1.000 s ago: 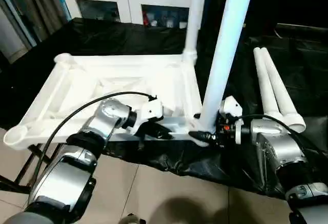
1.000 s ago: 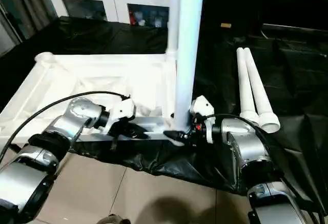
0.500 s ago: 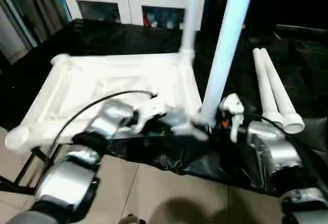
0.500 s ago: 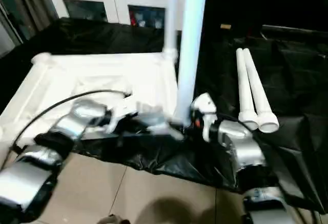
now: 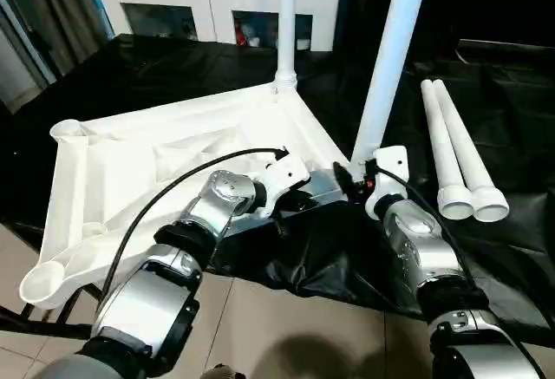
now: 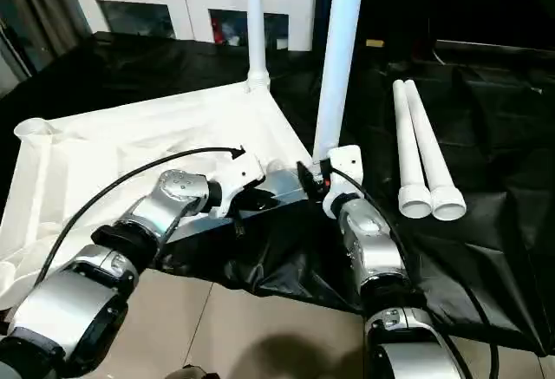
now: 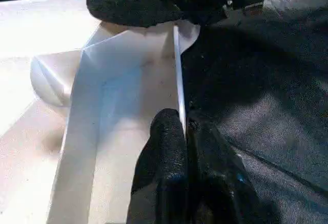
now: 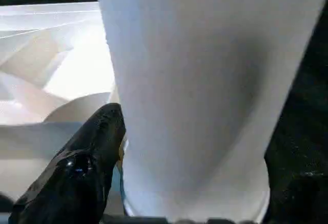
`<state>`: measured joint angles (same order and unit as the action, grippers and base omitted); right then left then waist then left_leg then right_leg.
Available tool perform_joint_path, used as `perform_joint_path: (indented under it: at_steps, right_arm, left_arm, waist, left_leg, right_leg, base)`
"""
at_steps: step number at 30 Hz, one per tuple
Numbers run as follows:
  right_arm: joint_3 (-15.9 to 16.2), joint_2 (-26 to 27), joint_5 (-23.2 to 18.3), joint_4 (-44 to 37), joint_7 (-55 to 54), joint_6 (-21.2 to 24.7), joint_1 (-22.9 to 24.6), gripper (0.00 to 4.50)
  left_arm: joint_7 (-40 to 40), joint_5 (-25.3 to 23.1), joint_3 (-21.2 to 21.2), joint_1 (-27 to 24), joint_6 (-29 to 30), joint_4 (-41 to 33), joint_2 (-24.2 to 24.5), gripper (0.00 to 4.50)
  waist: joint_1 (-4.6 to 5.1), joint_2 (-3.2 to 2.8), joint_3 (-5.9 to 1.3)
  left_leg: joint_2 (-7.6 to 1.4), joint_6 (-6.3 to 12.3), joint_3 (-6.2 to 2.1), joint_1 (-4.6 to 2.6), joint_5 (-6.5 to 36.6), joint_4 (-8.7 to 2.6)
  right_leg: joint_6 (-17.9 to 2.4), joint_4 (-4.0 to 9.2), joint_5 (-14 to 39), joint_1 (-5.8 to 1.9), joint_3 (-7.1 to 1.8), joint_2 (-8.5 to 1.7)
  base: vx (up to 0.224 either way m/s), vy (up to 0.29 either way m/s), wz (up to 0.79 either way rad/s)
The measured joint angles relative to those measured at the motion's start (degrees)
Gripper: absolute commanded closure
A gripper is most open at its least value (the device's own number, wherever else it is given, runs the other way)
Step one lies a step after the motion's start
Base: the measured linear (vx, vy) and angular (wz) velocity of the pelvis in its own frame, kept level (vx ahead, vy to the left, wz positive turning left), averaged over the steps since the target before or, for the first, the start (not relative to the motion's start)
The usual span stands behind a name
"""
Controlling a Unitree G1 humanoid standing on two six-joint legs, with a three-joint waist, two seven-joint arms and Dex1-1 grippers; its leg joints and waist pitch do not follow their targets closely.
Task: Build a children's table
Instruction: Rotate leg to tighten
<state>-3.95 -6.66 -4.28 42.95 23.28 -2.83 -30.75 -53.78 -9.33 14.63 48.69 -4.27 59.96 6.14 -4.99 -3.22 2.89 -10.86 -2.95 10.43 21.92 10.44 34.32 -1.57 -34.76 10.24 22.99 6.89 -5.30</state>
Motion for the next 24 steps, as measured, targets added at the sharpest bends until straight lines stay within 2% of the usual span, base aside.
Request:
perform_joint_path:
  at_steps: [2, 3, 7, 12, 13, 17, 18, 24]
  right_arm:
    - [2.0, -2.2, -0.4, -0.1, 6.2, 0.0, 0.0, 0.52]
    - [2.7, -3.0, -0.6, -0.2, 8.5, 0.1, 0.1, 0.26]
    - [5.0, -6.3, -2.2, -2.4, 20.3, 0.4, 1.6, 0.26]
    - [8.4, -11.7, -4.4, -6.8, 35.6, 4.8, 2.6, 0.26]
    - [9.0, -12.6, -4.7, -7.1, 37.9, 5.2, 2.8, 0.51]
    - [11.4, -15.2, -4.9, -9.0, 45.0, 6.5, 3.1, 0.65]
    - [11.6, -15.3, -4.9, -9.1, 46.0, 6.5, 3.1, 0.89]
    - [12.3, -16.1, -4.9, -10.2, 47.8, 7.4, 3.4, 1.31]
  left_arm:
    - [-3.6, 0.4, 0.4, -0.7, -1.7, -0.5, 1.2, 4.5]
    - [-4.5, 0.6, 0.4, -1.0, -2.3, -0.8, 1.8, 4.5]
    - [-9.7, 1.2, 0.4, -1.4, -3.6, -1.3, 3.9, 4.5]
    - [-16.5, 1.8, 1.0, -1.7, -5.6, -1.3, 6.4, 4.5]
    - [-17.8, 1.8, 1.2, -1.7, -5.7, -1.3, 6.8, 4.5]
    - [-22.7, 1.9, 2.1, -2.1, -6.5, -2.4, 8.5, 4.5]
    - [-23.4, 1.9, 2.1, -2.2, -6.7, -2.5, 8.7, 4.5]
    - [-25.0, 1.9, 2.2, -2.5, -7.3, -2.9, 9.1, 4.5]
  waist:
    - [-0.06, -0.02, 0.0]
    - [-0.1, -0.02, 0.0]
    - [-0.16, -0.02, 0.01]
    - [-0.53, 0.01, 0.04]
    - [-0.59, 0.07, 0.05]
    - [-0.91, 0.1, 0.07]
    - [-0.96, 0.1, 0.07]
    - [-1.35, 0.08, 0.06]
  left_leg:
    - [-0.01, 0.01, 0.0, 0.04, 0.0, 0.0]
    - [-0.03, 0.01, 0.0, 0.05, 0.0, 0.01]
    - [-0.04, 0.04, 0.02, 0.14, 0.0, 0.07]
    - [-0.05, 0.06, 0.02, 0.17, 0.0, 0.15]
    - [-0.05, 0.05, 0.02, 0.16, 0.0, 0.15]
    - [-0.06, 0.05, 0.02, 0.14, 0.0, 0.15]
    - [-0.06, 0.05, 0.02, 0.14, 0.0, 0.15]
    - [-0.06, 0.04, 0.02, 0.13, 0.0, 0.15]
  right_leg:
    - [0.1, 0.0, 0.0, 0.03, 0.0, 0.01]
    - [0.1, 0.0, 0.1, 0.03, 0.01, 0.02]
    - [0.0, 0.02, 0.1, 0.08, 0.01, 0.03]
    - [0.0, 0.04, 0.1, 0.04, 0.0, 0.02]
    - [0.0, 0.03, 0.1, 0.04, 0.0, 0.01]
    - [0.0, 0.02, 0.1, 0.04, 0.01, 0.01]
    - [0.0, 0.02, 0.1, 0.03, 0.01, 0.01]
    - [0.0, 0.02, 0.1, 0.04, 0.0, 0.01]
  base:
    - [0.0, 0.0, 0.0]
    - [0.0, 0.0, 0.0]
    - [0.0, 0.0, 0.0]
    - [0.0, 0.0, 0.0]
    - [0.0, 0.0, 0.0]
    - [0.0, 0.0, 0.0]
    - [0.0, 0.0, 0.0]
    - [0.0, 0.0, 0.0]
